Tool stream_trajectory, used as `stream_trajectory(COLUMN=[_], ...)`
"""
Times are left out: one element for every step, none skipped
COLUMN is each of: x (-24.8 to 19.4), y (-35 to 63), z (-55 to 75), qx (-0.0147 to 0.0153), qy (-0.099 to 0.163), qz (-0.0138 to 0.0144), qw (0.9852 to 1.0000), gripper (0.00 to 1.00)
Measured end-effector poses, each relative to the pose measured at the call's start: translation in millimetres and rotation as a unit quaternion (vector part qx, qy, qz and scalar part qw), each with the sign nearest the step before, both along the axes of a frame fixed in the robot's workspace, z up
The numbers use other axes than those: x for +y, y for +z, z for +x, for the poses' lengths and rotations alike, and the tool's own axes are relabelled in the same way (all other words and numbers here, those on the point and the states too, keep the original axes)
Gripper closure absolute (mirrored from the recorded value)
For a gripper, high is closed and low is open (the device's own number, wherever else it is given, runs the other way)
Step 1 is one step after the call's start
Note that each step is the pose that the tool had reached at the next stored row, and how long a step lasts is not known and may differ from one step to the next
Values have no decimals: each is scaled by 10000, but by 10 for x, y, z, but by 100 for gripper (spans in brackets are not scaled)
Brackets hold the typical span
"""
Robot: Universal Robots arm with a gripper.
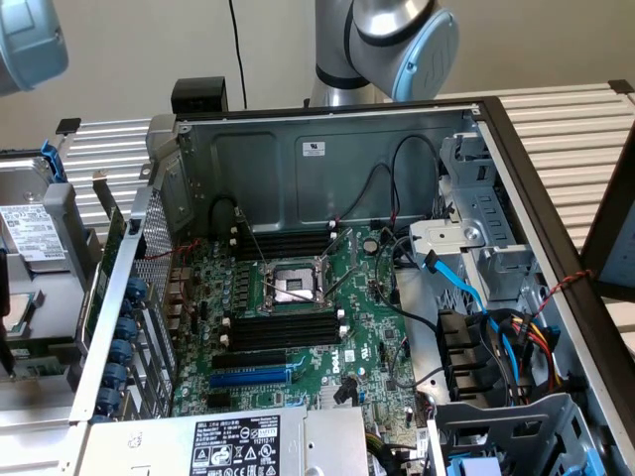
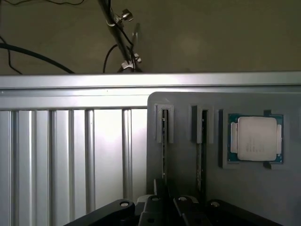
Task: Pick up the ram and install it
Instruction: 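Pick up the ram and move it above insertion slot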
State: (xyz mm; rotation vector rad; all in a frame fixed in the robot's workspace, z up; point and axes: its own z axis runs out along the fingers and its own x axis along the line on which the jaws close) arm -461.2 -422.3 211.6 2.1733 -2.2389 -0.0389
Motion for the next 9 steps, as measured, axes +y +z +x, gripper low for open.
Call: stream_trajectory(x=[1, 2, 4, 5, 6, 8, 9, 10, 11], y=[8, 16, 22, 27, 32, 35, 38, 40, 43], z=[0, 0, 0, 0, 0, -1, 0, 0, 0], qx=[-1, -1, -1, -2, -2, -4, -5, -7, -8], qy=[0, 0, 0, 0, 0, 0, 0, 0, 0], qz=[-6, -13, -18, -24, -30, -34, -38, -42, -45], qw=[10000, 10000, 10000, 10000, 10000, 10000, 10000, 10000, 10000], gripper=[86, 86, 86, 86, 86, 86, 86, 86, 86])
